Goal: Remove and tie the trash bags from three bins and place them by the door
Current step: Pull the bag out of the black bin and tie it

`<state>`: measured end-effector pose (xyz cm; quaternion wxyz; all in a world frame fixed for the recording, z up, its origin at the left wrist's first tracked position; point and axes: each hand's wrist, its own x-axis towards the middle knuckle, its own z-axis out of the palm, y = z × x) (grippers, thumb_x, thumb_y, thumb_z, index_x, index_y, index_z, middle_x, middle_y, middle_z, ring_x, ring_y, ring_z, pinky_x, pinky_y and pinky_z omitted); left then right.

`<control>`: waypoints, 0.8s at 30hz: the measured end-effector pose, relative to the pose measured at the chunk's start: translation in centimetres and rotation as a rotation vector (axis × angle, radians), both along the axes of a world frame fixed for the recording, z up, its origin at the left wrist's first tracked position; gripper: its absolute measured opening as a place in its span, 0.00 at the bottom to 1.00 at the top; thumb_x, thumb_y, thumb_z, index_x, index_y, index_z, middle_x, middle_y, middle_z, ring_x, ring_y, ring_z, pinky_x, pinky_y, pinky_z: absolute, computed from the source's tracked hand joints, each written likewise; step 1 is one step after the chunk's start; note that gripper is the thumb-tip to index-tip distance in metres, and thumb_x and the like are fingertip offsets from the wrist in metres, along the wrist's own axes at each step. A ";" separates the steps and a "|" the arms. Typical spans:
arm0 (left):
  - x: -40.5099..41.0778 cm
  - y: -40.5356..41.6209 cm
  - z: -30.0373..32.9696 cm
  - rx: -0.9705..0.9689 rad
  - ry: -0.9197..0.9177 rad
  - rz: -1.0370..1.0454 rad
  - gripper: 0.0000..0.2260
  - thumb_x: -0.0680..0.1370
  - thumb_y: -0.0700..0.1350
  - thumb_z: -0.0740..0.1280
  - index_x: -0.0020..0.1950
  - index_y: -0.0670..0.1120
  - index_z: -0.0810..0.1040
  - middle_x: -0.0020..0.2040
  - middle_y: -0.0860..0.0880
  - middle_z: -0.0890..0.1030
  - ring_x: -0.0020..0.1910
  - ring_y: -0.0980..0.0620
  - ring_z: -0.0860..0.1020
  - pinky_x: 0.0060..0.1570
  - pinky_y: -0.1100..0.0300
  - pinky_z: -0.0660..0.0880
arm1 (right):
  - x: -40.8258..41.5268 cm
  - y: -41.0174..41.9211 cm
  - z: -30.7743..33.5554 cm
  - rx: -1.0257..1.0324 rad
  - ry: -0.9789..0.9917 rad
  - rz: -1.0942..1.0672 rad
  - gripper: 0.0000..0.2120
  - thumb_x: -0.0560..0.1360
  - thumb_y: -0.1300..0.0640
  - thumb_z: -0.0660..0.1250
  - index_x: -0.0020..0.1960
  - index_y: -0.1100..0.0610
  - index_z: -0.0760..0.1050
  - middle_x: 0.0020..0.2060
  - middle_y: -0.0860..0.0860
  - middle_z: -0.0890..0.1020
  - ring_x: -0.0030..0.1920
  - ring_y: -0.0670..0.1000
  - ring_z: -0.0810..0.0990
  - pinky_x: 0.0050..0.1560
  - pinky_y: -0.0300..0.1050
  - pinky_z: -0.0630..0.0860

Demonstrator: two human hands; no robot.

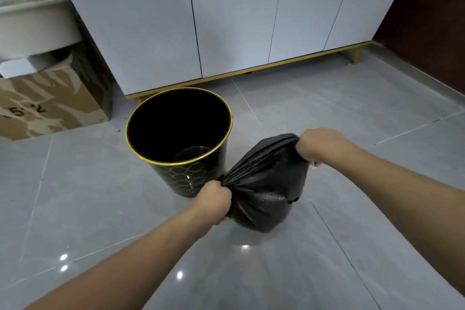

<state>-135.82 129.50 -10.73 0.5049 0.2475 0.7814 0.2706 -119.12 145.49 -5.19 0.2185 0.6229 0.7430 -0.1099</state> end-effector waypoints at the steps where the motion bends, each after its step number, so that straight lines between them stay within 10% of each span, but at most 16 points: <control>1: 0.4 0.0 -0.5 0.051 0.004 0.036 0.09 0.77 0.34 0.52 0.48 0.39 0.71 0.35 0.40 0.74 0.26 0.47 0.70 0.23 0.64 0.63 | 0.4 -0.5 -0.9 -0.106 0.017 0.005 0.16 0.73 0.61 0.56 0.31 0.59 0.78 0.21 0.49 0.79 0.29 0.51 0.80 0.37 0.39 0.73; 6: 1.8 -0.5 -3.6 0.107 -0.010 0.103 0.13 0.74 0.36 0.53 0.53 0.40 0.73 0.39 0.37 0.80 0.29 0.43 0.77 0.24 0.62 0.71 | 3.8 -2.1 -5.6 -0.803 0.267 -0.225 0.21 0.78 0.47 0.58 0.31 0.56 0.76 0.23 0.49 0.73 0.23 0.48 0.64 0.27 0.40 0.56; 9: 2.6 -1.2 -5.2 0.046 0.327 -0.139 0.08 0.73 0.41 0.57 0.49 0.43 0.73 0.46 0.40 0.82 0.45 0.39 0.80 0.46 0.51 0.79 | 5.4 -2.5 -7.6 -1.127 0.724 -0.410 0.15 0.76 0.54 0.59 0.34 0.56 0.76 0.25 0.50 0.71 0.23 0.46 0.62 0.24 0.38 0.55; 16: 3.2 -1.0 -4.7 0.139 0.655 -0.212 0.02 0.77 0.41 0.58 0.47 0.43 0.66 0.41 0.45 0.78 0.42 0.40 0.77 0.41 0.51 0.73 | 4.4 -4.5 -11.1 -1.010 1.703 -0.916 0.08 0.71 0.57 0.59 0.33 0.54 0.68 0.29 0.51 0.73 0.21 0.47 0.64 0.20 0.36 0.59; 24: 2.6 -0.5 -4.1 0.378 0.689 0.007 0.02 0.74 0.37 0.58 0.45 0.42 0.66 0.36 0.45 0.75 0.35 0.40 0.74 0.36 0.47 0.73 | 2.3 -3.8 -10.2 -0.960 1.739 -0.890 0.23 0.78 0.53 0.53 0.25 0.52 0.65 0.26 0.50 0.75 0.27 0.49 0.72 0.29 0.39 0.69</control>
